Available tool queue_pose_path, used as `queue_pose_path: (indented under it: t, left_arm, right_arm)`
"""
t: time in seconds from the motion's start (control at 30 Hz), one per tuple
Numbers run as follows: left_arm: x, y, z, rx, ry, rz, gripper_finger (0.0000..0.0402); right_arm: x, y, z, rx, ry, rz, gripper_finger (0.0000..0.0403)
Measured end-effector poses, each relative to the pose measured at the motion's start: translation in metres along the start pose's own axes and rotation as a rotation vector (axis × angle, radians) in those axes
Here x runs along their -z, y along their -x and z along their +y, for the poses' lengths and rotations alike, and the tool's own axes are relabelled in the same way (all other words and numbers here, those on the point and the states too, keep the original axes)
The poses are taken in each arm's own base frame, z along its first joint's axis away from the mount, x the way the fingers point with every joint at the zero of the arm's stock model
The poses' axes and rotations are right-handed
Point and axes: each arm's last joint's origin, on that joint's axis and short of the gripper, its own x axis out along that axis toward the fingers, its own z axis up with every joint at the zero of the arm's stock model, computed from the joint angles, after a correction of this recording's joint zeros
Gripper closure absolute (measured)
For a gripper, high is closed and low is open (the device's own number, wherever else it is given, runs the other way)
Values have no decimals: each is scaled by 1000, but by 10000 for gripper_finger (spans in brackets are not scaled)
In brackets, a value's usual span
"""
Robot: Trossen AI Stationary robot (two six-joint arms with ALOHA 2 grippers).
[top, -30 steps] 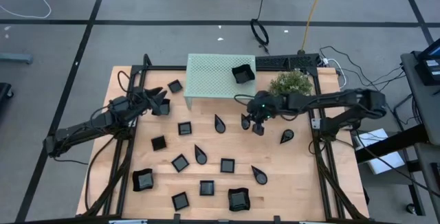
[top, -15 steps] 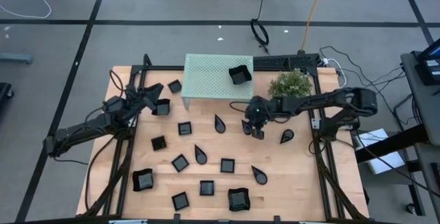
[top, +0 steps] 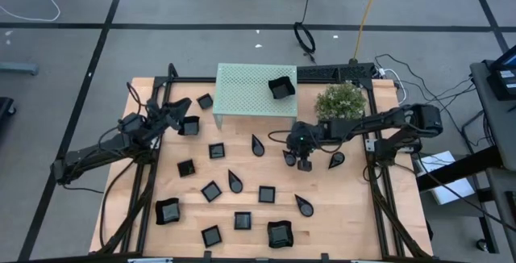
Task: Pick & Place Mini shaped plates
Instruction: Put the black drop-shaped plate on the shelf
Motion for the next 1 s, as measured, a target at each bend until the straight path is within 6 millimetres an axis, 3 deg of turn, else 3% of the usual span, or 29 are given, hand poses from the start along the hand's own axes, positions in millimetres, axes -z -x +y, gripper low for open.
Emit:
queue_pose_path:
  t: [0.17,0.47,0.77,1.0]
  left_arm:
    - [2,0,-2,77,17,56,220]
    - [3,1,-6,176,-16,112,220]
    - [-12,-2,-33,357,-82,96,220]
    - [-27,-34,-79,434,-242,203,220]
  right_arm:
    - [0,0,1,21,-19,0,378]
    - [-2,3,1,19,-79,-17,300]
    - [-12,51,6,6,-188,-181,290]
    - [-15,95,12,-22,-267,-346,297]
